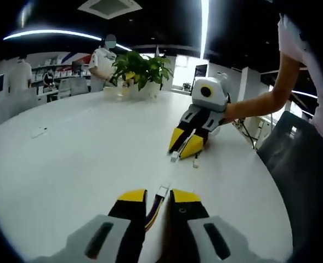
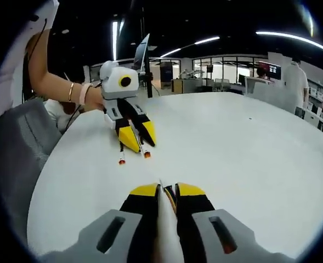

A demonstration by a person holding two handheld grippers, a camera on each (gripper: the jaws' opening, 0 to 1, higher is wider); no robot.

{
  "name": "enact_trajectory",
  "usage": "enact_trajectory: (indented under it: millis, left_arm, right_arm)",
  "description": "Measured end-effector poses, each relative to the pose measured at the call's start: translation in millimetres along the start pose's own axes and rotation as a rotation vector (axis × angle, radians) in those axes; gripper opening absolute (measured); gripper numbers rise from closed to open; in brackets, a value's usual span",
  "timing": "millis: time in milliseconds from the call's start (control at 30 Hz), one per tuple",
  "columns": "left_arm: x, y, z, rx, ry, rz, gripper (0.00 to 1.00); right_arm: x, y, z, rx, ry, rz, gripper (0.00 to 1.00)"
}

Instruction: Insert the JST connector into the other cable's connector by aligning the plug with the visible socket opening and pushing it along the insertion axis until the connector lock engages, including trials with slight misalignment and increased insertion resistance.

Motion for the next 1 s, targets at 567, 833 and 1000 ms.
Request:
enact_trajectory:
  millis: [567,833,1000]
  left_arm:
    - [0.6,-2.2,-1.5,0.037,-0.015,-0.007,0.01]
    - [2.0,-1.6,-1.7,0.047,-0.018,-0.004,0.00]
    - [2.6,-1.3,-1.4,0.055,-0.021,-0.009,0.00]
  right_arm:
    - [2.4,-1.6,-2.4,0.005,-0.006,0.008,0.05]
    - [4.9,-4.3,-1.6,0.011,-0.017,0.007,0.05]
    - [6.4,-5.5,0.4,-0.006,-0.025,0.001,0.05]
Point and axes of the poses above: the point that each gripper's makers call its tool centre point, and the gripper's own axes: x roughly forward along the fingers, y roughly to its left, z roughly out of its top, the point moved 2 cm from there along -x, roughly backward along the fingers, and after that the axes turned 3 degrees about x, right-handed, at the moved point
